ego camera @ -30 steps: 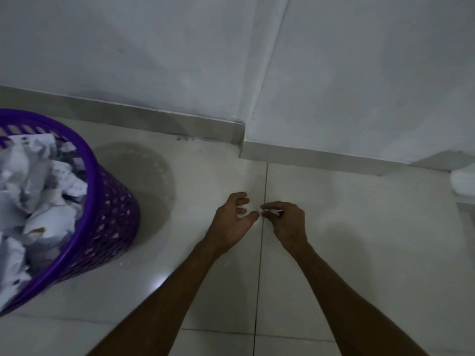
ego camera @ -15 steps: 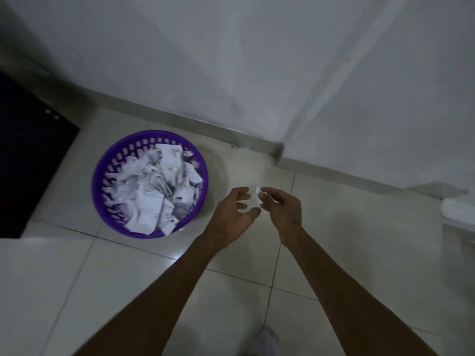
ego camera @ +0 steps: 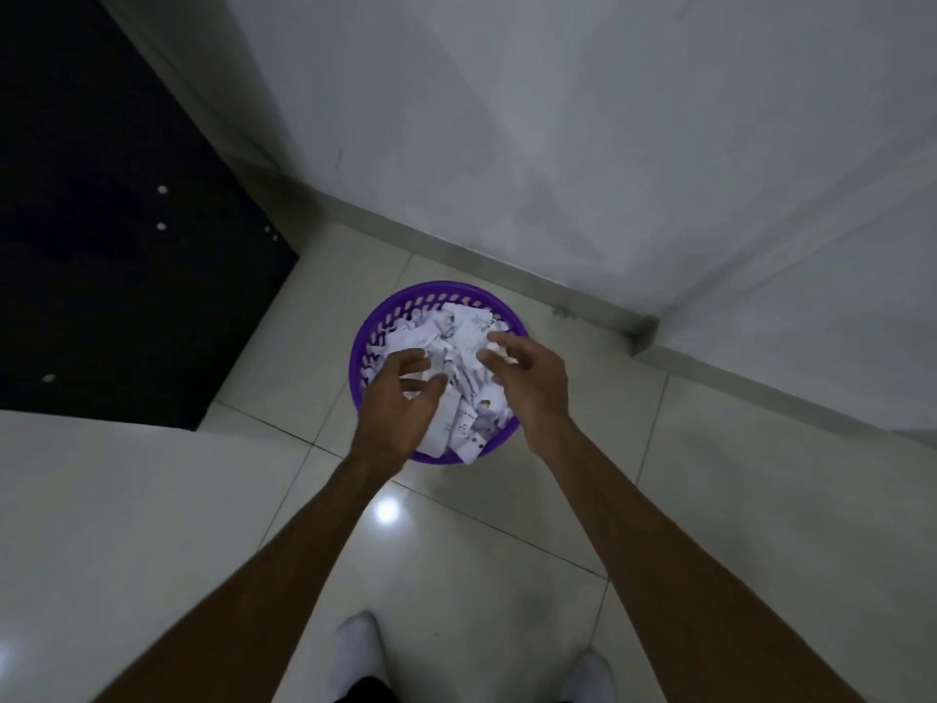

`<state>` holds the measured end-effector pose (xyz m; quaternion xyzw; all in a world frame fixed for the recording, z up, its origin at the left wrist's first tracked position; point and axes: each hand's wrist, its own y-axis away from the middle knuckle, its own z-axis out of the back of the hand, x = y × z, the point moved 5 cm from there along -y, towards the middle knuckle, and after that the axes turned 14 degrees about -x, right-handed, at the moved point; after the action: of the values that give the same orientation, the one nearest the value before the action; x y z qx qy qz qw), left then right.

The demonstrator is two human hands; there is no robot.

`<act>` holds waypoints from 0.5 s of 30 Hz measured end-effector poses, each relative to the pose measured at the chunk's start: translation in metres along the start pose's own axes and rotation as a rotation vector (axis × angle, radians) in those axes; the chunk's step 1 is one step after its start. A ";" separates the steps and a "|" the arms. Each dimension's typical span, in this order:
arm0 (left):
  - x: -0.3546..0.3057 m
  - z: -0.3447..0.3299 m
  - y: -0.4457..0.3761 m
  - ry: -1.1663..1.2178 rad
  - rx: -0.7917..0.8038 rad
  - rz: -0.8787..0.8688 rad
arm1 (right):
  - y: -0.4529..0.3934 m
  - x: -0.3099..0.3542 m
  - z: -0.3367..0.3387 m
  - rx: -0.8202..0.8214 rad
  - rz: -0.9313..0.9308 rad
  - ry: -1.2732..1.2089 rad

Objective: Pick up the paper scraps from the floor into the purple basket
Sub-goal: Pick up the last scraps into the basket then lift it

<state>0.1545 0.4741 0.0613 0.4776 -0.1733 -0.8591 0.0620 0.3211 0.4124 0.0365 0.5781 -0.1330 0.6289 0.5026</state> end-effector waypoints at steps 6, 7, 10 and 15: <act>0.045 0.035 -0.014 -0.023 -0.118 0.073 | -0.014 -0.016 0.013 -0.119 -0.019 0.031; 0.050 0.036 -0.015 -0.030 -0.129 0.075 | -0.016 -0.021 0.019 -0.157 -0.022 0.052; 0.062 0.037 -0.022 -0.041 -0.191 0.074 | -0.019 -0.038 0.035 -0.221 -0.028 0.180; 0.073 0.034 -0.030 -0.085 -0.300 0.141 | -0.019 -0.061 0.031 -0.122 -0.207 0.194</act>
<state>0.0889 0.4904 0.0083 0.4127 -0.0786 -0.8883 0.1854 0.3439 0.3691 -0.0153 0.4937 -0.0613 0.6172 0.6095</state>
